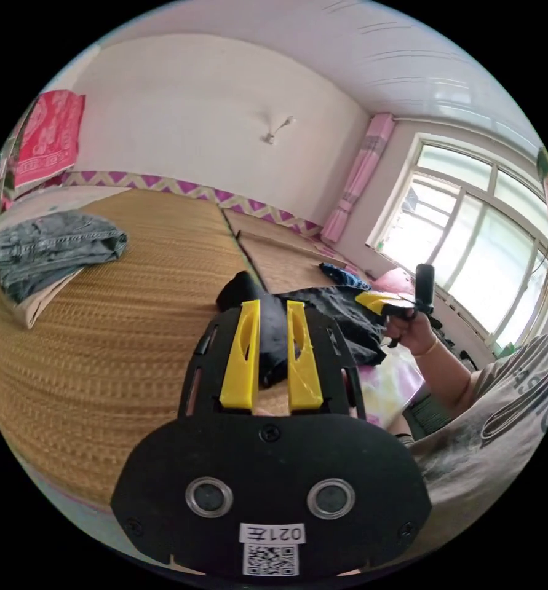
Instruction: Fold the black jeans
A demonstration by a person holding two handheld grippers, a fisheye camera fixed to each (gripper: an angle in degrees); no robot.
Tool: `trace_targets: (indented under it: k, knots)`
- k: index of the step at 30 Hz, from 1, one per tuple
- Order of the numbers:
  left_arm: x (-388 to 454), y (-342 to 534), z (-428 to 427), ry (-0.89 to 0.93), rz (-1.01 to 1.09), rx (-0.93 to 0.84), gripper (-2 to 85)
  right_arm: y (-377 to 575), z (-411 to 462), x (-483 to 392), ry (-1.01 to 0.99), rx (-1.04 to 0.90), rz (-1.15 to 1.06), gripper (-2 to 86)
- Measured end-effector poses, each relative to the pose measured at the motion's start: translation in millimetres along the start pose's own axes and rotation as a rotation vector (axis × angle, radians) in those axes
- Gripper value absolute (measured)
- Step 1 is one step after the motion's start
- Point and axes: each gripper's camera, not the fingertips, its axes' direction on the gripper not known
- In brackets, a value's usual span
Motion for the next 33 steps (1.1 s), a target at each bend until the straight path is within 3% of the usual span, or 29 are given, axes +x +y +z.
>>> trace_targets:
  k: [4,6,9,12,17,21,26,29,31,33]
  knots:
    - [-31,32,-28,-0.051,-0.016,-0.037,6.4,-68,62,-16,0.096,-0.299,-0.190,10.5]
    - [-38,46,-37,-0.084,0.003,-0.054,6.4,-76,86,-44,0.247,-0.453,-0.367,11.8]
    - [-53,62,-44,-0.096,0.020,-0.091,6.4,-74,111,-63,0.454,-0.615,-0.528,12.6]
    - [-66,67,-43,-0.076,0.022,-0.097,6.4,-82,126,-59,0.479,-0.693,-0.566,11.7]
    - [-81,68,-39,-0.018,0.000,-0.073,6.3,-122,115,-56,0.368,-0.705,-0.555,4.6]
    - [-86,76,-42,-0.047,0.020,-0.080,5.6,-153,66,-79,0.526,-0.571,-0.549,3.8]
    - [-109,81,-28,-0.074,-0.001,-0.132,6.0,-108,96,-83,0.610,-0.780,-0.619,4.3]
    - [-116,74,-16,-0.074,0.009,-0.181,7.1,-118,88,-80,0.717,-0.716,-0.578,6.3]
    - [-119,69,-10,-0.047,0.007,-0.208,7.9,-147,67,-68,0.574,-0.708,-0.464,7.9]
    - [-121,66,-8,-0.033,0.013,-0.207,8.0,-191,39,-52,0.459,-0.579,-0.374,8.7]
